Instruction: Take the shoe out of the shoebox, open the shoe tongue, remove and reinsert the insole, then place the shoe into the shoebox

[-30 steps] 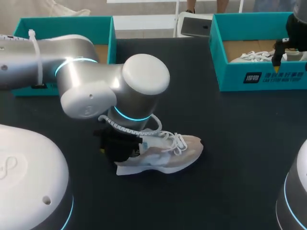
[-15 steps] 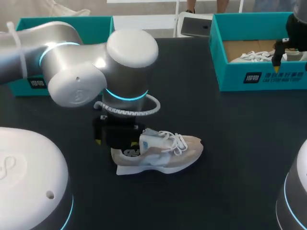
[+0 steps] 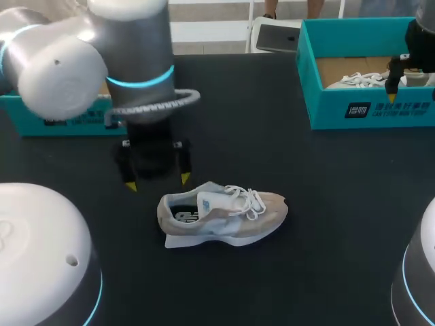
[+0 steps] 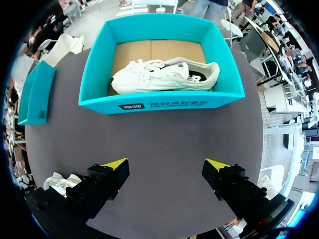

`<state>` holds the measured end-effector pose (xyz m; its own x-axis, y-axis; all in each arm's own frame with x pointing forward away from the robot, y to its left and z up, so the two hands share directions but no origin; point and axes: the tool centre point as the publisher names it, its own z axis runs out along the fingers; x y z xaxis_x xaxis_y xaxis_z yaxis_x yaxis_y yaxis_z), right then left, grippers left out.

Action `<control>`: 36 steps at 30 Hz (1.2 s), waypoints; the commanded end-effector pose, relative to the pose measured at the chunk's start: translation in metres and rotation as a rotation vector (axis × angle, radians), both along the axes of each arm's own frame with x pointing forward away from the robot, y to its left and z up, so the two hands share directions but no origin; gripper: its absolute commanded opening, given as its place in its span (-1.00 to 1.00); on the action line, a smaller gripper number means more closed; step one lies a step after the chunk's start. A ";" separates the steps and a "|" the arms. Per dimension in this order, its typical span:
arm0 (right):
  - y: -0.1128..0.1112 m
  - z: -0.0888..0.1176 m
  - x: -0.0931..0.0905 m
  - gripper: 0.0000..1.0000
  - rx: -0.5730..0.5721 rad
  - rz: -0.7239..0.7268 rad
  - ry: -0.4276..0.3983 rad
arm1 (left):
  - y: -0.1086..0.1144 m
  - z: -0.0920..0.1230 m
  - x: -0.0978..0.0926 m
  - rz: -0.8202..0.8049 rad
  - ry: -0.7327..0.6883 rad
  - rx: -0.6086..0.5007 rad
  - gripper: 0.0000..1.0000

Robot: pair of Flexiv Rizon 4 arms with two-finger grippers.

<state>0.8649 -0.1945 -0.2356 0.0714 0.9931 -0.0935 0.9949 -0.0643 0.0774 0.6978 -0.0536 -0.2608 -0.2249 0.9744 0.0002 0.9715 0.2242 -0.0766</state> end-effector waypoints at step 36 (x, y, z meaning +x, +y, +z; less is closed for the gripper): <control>0.000 0.000 0.000 1.00 -0.001 0.000 -0.001 | 0.078 0.015 -0.020 0.785 0.608 -0.775 1.00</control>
<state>0.8649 -0.1945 -0.2356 0.0715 0.9931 -0.0935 0.9949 -0.0643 0.0774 0.6853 0.0117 -0.2410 -0.7309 0.6700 -0.1299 0.5701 0.4947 -0.6559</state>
